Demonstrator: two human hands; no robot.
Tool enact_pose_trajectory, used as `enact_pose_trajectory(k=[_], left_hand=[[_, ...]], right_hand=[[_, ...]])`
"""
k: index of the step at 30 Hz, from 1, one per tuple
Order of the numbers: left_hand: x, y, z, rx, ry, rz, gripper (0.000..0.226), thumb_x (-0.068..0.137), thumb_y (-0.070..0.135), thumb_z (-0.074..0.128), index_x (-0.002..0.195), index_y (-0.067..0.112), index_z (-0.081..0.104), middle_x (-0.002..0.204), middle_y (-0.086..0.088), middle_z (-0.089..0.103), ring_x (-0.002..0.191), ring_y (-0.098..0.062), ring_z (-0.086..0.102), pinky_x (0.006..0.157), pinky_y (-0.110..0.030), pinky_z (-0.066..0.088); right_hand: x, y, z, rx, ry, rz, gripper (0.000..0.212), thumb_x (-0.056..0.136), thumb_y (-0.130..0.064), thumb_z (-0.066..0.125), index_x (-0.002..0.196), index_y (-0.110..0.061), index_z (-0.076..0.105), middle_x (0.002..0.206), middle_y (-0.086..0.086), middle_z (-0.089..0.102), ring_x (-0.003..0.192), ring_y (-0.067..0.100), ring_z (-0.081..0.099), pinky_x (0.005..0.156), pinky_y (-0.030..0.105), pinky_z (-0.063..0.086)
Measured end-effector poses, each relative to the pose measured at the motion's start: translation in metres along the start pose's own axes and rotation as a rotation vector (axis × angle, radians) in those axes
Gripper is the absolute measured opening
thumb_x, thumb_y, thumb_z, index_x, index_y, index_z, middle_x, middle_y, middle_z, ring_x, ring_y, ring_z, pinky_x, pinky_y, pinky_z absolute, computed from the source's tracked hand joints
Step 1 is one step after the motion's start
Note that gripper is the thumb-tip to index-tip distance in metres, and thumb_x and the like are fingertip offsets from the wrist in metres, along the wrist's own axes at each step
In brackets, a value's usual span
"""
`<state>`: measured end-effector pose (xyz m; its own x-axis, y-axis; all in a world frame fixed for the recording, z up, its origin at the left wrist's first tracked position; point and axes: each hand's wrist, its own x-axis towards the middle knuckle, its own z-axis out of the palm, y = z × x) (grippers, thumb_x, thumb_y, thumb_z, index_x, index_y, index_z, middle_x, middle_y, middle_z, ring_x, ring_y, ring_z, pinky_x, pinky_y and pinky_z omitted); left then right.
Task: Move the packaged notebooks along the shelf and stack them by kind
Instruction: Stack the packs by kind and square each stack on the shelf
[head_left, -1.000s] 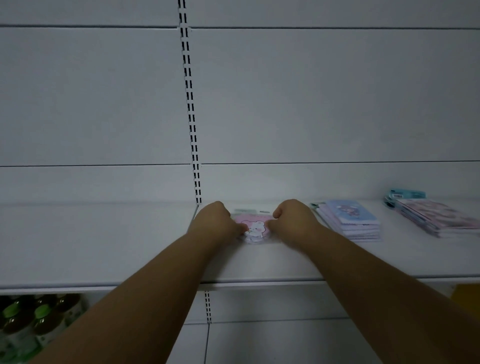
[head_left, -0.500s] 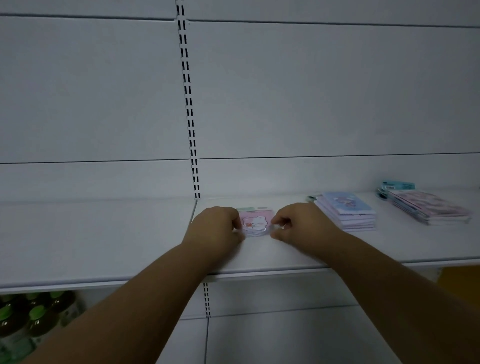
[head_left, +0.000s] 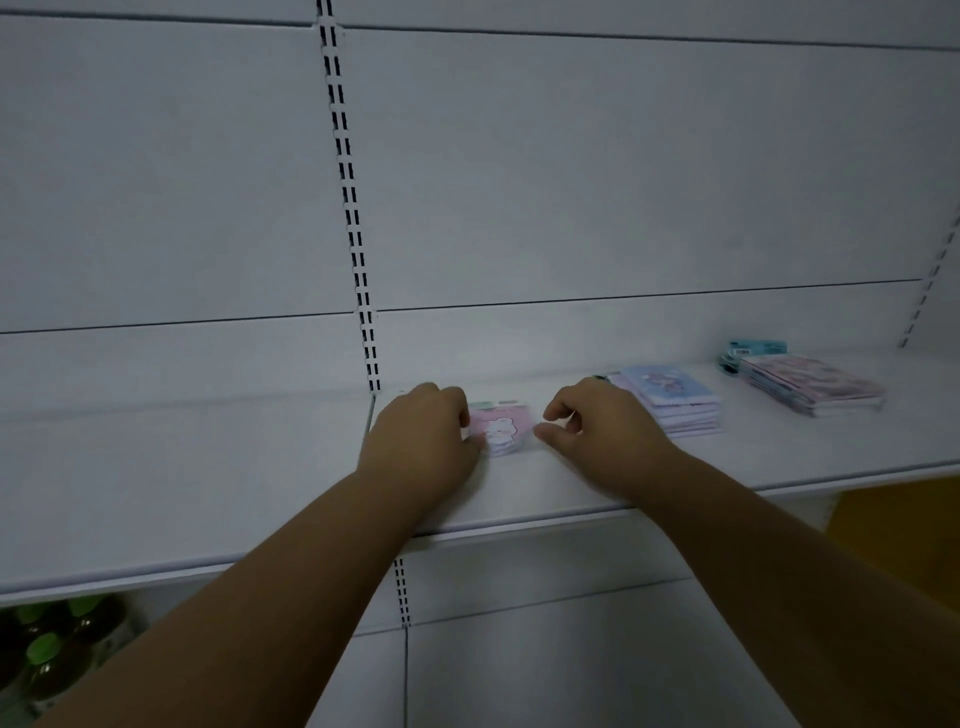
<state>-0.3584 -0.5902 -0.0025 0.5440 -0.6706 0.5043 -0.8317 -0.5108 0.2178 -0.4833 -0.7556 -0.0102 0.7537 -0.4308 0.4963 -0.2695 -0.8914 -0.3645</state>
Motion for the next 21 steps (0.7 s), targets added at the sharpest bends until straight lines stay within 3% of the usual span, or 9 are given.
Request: enact_pose_trajectory(k=[8, 12, 16, 18, 21], left_hand=[[0.022, 0.077, 0.020, -0.144, -0.011, 0.108, 0.023, 0.086, 0.043, 0.062, 0.099, 0.024, 0.063, 0.092, 0.004, 0.060, 0.083, -0.014, 0.055, 0.071, -0.026, 0.042], [0.047, 0.122, 0.041, -0.142, -0.014, 0.123, 0.023, 0.089, 0.039, 0.057, 0.099, 0.020, 0.064, 0.094, 0.000, 0.064, 0.086, -0.017, 0.057, 0.070, -0.027, 0.040], [0.074, 0.159, 0.073, -0.075, -0.084, -0.032, 0.029, 0.094, 0.040, 0.047, 0.097, 0.016, 0.062, 0.099, -0.007, 0.067, 0.092, -0.024, 0.060, 0.069, -0.028, 0.035], [0.084, 0.172, 0.089, -0.047, -0.144, -0.125, 0.037, 0.094, 0.046, 0.045, 0.107, 0.014, 0.061, 0.110, -0.009, 0.066, 0.100, -0.026, 0.060, 0.073, -0.029, 0.035], [0.092, 0.183, 0.105, -0.063, -0.170, -0.242, 0.046, 0.090, 0.052, 0.051, 0.116, 0.014, 0.056, 0.117, -0.009, 0.065, 0.103, -0.025, 0.060, 0.077, -0.030, 0.039]], right_hand=[[0.003, 0.053, -0.055, -0.042, 0.071, 0.019, 0.013, 0.087, -0.030, 0.065, 0.095, -0.021, 0.069, 0.088, -0.006, 0.060, 0.071, 0.004, 0.050, 0.065, 0.018, 0.036], [0.012, 0.101, -0.082, -0.029, 0.135, 0.079, 0.009, 0.085, -0.029, 0.067, 0.087, -0.021, 0.069, 0.084, -0.005, 0.066, 0.073, 0.008, 0.056, 0.068, 0.024, 0.039], [0.029, 0.147, -0.090, -0.082, 0.036, 0.218, 0.021, 0.087, -0.036, 0.063, 0.080, -0.017, 0.066, 0.082, 0.001, 0.063, 0.083, 0.019, 0.060, 0.072, 0.028, 0.041], [0.036, 0.162, -0.086, -0.034, -0.086, 0.266, 0.035, 0.086, -0.041, 0.062, 0.066, -0.012, 0.062, 0.066, 0.005, 0.059, 0.072, 0.022, 0.059, 0.062, 0.028, 0.038], [0.037, 0.171, -0.077, 0.116, -0.171, 0.254, 0.040, 0.085, -0.040, 0.065, 0.063, -0.006, 0.064, 0.060, 0.012, 0.058, 0.058, 0.021, 0.056, 0.053, 0.029, 0.037]])
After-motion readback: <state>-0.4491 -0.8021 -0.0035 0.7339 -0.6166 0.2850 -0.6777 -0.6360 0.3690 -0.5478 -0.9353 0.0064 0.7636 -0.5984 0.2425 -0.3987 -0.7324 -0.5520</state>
